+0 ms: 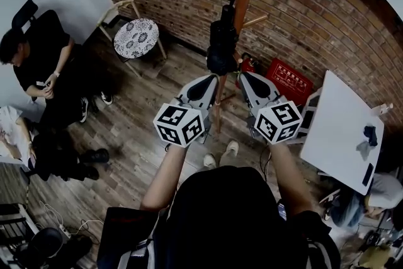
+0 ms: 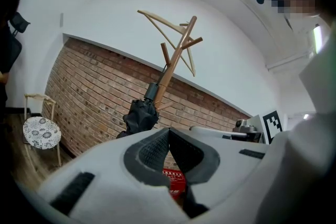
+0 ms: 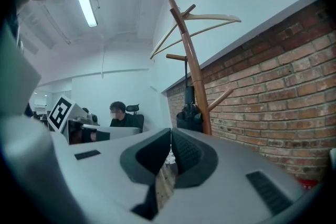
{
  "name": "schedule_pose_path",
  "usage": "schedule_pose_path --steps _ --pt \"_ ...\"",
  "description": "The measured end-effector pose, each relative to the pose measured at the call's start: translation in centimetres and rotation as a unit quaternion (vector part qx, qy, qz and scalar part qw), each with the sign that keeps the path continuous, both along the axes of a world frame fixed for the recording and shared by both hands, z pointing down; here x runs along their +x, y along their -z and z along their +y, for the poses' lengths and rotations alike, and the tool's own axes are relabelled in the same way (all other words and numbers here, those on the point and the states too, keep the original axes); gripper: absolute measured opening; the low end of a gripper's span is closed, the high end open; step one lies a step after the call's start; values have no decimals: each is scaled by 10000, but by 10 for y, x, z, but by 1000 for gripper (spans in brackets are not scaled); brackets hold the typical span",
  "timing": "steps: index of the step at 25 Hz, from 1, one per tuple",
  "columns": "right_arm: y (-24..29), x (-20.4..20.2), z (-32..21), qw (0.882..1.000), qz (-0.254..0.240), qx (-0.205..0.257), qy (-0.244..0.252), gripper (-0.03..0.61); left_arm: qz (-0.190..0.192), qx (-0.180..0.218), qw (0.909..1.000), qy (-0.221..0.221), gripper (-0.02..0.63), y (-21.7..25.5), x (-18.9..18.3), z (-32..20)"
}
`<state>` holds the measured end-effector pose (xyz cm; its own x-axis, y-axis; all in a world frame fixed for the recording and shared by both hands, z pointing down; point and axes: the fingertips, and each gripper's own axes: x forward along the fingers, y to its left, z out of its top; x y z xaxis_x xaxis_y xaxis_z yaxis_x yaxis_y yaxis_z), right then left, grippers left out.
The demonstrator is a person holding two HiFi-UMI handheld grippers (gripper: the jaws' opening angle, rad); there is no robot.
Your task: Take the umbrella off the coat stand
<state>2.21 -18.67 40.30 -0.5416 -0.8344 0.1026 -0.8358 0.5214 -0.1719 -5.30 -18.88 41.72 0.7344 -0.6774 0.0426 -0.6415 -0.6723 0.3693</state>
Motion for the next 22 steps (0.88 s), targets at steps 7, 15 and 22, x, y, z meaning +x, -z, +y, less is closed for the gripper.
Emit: schedule_pose_path --steps 7,15,22 --pt "3 4 -18 10000 -7 90 7 29 -72 59 9999 94 18 2 1 -14" --pt "9 11 -50 9997 -2 189 153 29 -170 183 9997 49 20 6 14 -41" --pt "12 21 -75 9995 2 230 226 29 -242 241 9994 38 50 10 24 -69"
